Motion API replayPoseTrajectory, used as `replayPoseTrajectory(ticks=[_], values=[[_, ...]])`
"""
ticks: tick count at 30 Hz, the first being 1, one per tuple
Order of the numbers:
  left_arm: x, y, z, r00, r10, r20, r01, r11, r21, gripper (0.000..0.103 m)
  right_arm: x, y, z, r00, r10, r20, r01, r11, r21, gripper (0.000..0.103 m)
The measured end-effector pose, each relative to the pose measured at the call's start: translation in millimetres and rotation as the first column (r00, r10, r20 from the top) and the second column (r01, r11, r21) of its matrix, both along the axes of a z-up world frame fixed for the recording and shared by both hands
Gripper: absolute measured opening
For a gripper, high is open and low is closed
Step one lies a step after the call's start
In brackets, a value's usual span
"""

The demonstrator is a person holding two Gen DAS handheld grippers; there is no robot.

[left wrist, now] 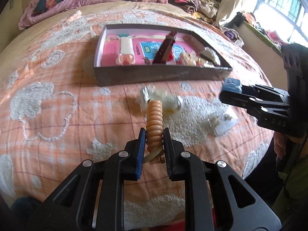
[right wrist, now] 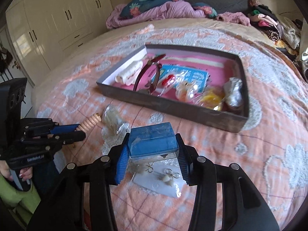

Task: Organize jewelry
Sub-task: 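Carry the hair tie and blue case into the box and open both grippers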

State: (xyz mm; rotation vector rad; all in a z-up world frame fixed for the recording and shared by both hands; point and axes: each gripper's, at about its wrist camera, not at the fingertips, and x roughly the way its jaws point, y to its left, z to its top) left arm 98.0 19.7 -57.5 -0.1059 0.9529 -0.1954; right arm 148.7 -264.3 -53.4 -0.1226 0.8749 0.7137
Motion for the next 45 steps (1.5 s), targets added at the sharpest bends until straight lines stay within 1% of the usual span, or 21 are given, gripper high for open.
replayPoseTrajectory(ticks=[11,20,31,34,42,45], values=[[-3.2,16.3,25.2,0.997,0.048,0.059,-0.046,0.998,-0.039,0.011,-11.9,-26.4,22.2,0.997,-0.053,0.061,0.051,0.998,0.030,0.044],[5.8,38.2,52.8,0.986,0.106,0.126,-0.100,0.994,-0.054,0.011,-10.4,-36.2,43.0,0.989,-0.087,0.117,0.081,0.995,0.052,0.044],[30.5,33.7,82.9,0.973,0.100,0.208,-0.091,0.994,-0.052,0.011,3.1,-34.8,65.4,0.978,-0.105,0.180,0.095,0.993,0.062,0.044],[39.0,31.4,89.9,0.970,0.096,0.224,-0.085,0.995,-0.061,0.011,8.7,-35.2,68.9,0.976,-0.116,0.186,0.106,0.992,0.067,0.044],[65.1,21.0,97.5,0.967,0.087,0.241,-0.073,0.995,-0.068,0.011,23.0,-36.0,77.1,0.966,-0.154,0.207,0.140,0.987,0.082,0.044],[73.2,15.9,98.3,0.966,0.080,0.246,-0.068,0.996,-0.057,0.011,27.7,-37.6,79.8,0.963,-0.165,0.214,0.150,0.985,0.085,0.044]])
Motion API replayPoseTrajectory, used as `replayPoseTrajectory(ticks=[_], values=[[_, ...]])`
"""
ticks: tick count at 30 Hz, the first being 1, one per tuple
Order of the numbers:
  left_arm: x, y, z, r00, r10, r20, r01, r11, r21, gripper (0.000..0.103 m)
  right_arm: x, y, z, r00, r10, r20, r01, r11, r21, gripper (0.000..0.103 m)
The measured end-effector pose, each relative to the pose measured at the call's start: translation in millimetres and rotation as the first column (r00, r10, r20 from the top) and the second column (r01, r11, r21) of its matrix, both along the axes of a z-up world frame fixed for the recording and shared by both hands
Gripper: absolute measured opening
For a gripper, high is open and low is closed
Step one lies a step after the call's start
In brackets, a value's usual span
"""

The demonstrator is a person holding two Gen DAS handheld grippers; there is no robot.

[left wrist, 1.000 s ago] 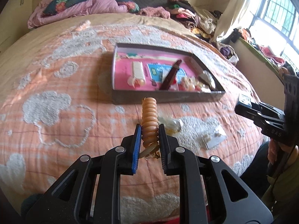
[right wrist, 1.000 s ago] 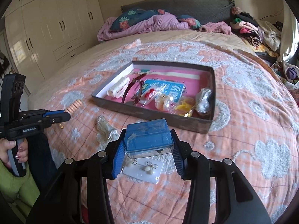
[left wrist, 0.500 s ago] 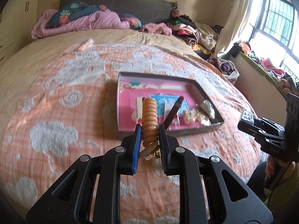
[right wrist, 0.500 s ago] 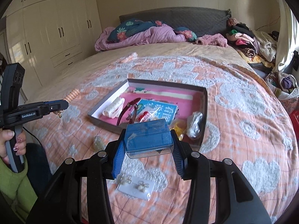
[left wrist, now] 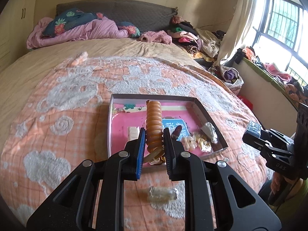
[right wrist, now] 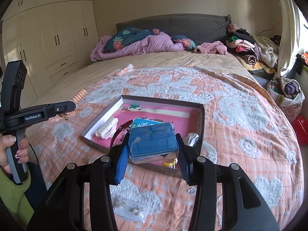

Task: Organize jewelry
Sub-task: 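Carry the hair tie and blue case into the box and open both grippers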

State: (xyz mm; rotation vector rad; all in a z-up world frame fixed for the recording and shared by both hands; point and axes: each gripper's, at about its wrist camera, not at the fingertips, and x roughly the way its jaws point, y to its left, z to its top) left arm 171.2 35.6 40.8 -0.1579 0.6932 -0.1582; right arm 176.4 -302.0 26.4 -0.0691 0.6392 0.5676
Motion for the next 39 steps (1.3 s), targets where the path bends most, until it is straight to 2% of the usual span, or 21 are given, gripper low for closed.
replayPoseTrajectory(ticks=[15,39], values=[[38.3,-13.6,-17.6,0.999,-0.024,-0.034,0.025,0.999,0.020,0.012,32.5,-0.9,-8.5,0.999,-0.038,-0.022,0.039,0.999,0.003,0.044],[73.9,-17.3,-68.0,0.991,-0.043,-0.130,0.047,0.998,0.031,0.012,69.0,26.1,-66.2,0.989,-0.038,-0.142,0.030,0.998,-0.055,0.044]])
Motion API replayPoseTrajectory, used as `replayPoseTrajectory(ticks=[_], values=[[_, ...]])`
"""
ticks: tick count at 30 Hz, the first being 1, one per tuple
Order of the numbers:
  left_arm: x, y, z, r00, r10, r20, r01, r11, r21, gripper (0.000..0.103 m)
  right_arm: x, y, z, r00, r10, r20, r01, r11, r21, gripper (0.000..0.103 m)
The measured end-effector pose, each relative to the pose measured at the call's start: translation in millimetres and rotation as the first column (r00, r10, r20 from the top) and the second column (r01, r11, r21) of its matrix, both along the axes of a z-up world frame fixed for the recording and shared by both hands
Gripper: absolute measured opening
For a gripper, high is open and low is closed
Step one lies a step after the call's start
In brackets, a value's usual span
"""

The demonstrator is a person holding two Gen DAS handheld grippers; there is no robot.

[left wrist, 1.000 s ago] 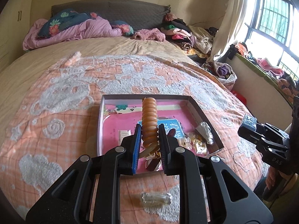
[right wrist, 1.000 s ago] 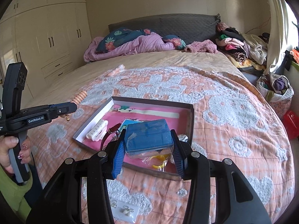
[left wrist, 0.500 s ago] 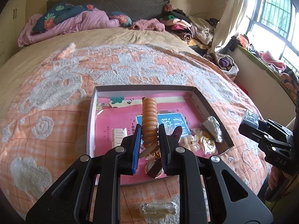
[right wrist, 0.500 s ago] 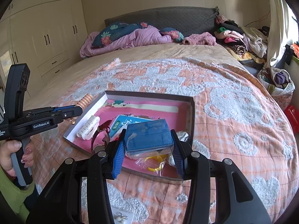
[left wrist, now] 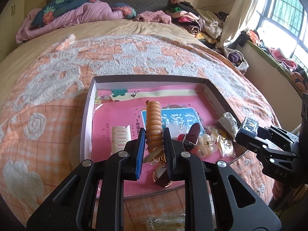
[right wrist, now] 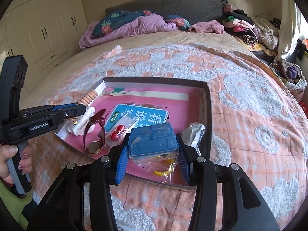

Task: Organize jewelry
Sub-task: 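Carry the hair tie and blue case into the box and open both grippers, then withdraw both grippers from the box back over the remaining items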

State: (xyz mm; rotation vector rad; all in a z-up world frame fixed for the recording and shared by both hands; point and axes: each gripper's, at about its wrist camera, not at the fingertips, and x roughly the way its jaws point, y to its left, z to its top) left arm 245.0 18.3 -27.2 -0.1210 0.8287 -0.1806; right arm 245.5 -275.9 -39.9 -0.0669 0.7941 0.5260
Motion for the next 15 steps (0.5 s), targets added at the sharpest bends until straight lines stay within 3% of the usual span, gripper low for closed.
replayPoseTrajectory(ticks=[10,15], values=[[1.8,-0.7,-4.0,1.000,-0.001,-0.007,0.001,1.000,0.005,0.020,11.9,4.8,-16.9,0.999,-0.011,-0.049,0.010,1.000,-0.018,0.044],[1.1,-0.2,-3.6,1.000,0.001,-0.001,-0.001,1.000,0.003,0.025,8.0,0.7,-12.1,0.999,-0.019,-0.034,0.020,1.000,0.010,0.063]])
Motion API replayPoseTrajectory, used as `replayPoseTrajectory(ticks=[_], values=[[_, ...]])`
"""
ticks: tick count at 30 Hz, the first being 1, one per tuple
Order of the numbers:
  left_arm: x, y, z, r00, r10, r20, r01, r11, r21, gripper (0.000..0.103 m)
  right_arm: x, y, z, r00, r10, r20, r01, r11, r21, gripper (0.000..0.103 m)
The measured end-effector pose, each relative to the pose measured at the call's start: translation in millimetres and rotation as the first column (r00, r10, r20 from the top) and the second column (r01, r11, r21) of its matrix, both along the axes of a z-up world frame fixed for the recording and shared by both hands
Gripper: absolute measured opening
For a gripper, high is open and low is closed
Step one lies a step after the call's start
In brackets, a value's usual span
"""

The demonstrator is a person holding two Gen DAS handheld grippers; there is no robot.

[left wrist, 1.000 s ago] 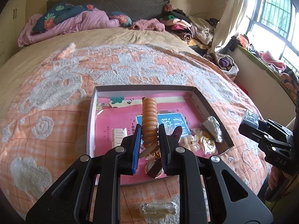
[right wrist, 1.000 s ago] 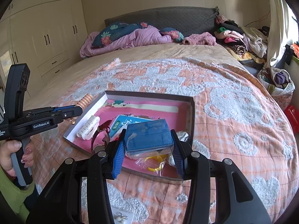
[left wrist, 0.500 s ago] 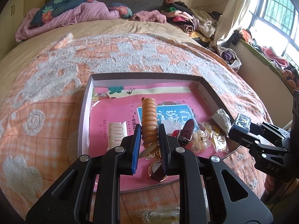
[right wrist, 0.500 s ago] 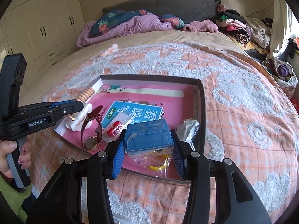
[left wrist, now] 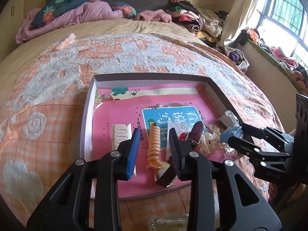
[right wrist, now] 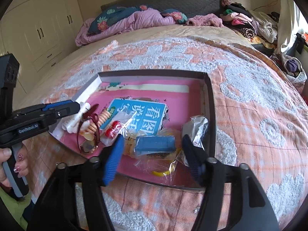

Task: Organize jewelry
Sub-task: 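Withdraw both grippers from the box back over the remaining items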

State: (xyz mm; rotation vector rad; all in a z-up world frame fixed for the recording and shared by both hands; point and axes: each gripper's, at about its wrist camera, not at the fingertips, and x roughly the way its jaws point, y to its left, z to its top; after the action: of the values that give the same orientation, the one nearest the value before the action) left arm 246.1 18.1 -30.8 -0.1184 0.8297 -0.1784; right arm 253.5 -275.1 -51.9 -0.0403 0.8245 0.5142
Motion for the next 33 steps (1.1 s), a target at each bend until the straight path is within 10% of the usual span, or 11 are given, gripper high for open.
replayPoseTrajectory(ticks=[8,17,33], values=[[-7.9,3.1,10.7,1.000,0.019,0.023,-0.019,1.000,0.006,0.049,-15.3,-13.7,22.5,0.999,-0.031,0.042,0.029,0.998,0.062,0.095],[-26.9,6.8,34.5,0.996,0.054,0.075,-0.055,0.998,0.008,0.087,-39.3,-26.8,47.2,0.996,-0.033,0.088,0.024,0.995,0.101,0.095],[-71.3,10.2,59.4,0.987,0.088,0.132,-0.092,0.996,0.020,0.093,-87.4,-43.3,63.3,0.993,-0.021,0.116,0.008,0.993,0.114,0.095]])
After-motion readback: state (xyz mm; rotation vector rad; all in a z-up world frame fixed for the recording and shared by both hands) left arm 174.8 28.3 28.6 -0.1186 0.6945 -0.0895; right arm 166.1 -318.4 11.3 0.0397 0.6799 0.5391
